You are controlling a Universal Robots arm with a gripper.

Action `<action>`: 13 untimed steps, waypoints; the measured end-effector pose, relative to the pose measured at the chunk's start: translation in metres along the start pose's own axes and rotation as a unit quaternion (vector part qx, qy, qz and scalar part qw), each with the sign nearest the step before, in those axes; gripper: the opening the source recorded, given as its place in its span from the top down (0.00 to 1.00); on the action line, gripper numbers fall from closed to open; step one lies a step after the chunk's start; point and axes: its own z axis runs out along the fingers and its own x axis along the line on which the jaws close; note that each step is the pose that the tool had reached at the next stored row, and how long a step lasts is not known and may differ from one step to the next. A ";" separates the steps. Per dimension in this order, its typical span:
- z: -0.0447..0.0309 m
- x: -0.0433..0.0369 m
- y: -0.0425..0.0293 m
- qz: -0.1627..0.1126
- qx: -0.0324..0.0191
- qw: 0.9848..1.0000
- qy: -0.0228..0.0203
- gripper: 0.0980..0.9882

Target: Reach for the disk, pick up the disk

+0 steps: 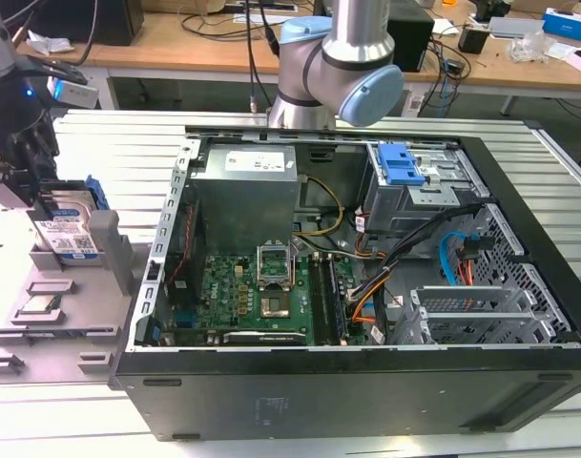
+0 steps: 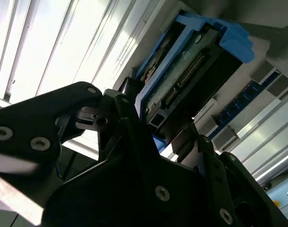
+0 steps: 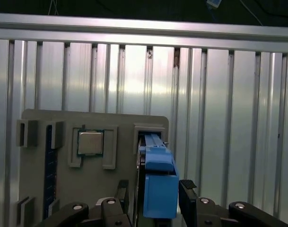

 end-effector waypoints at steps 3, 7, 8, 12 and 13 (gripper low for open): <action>0.0008 0.0000 0.0007 0.000 0.000 1.000 0.000 0.50; 0.0009 0.0000 0.0008 0.000 0.000 1.000 0.000 0.59; 0.0009 0.0001 0.0008 0.000 0.000 1.000 0.000 0.59; 0.0011 0.0000 0.0008 0.000 0.000 1.000 0.000 0.70; 0.0011 0.0000 0.0008 0.000 0.000 1.000 0.000 0.70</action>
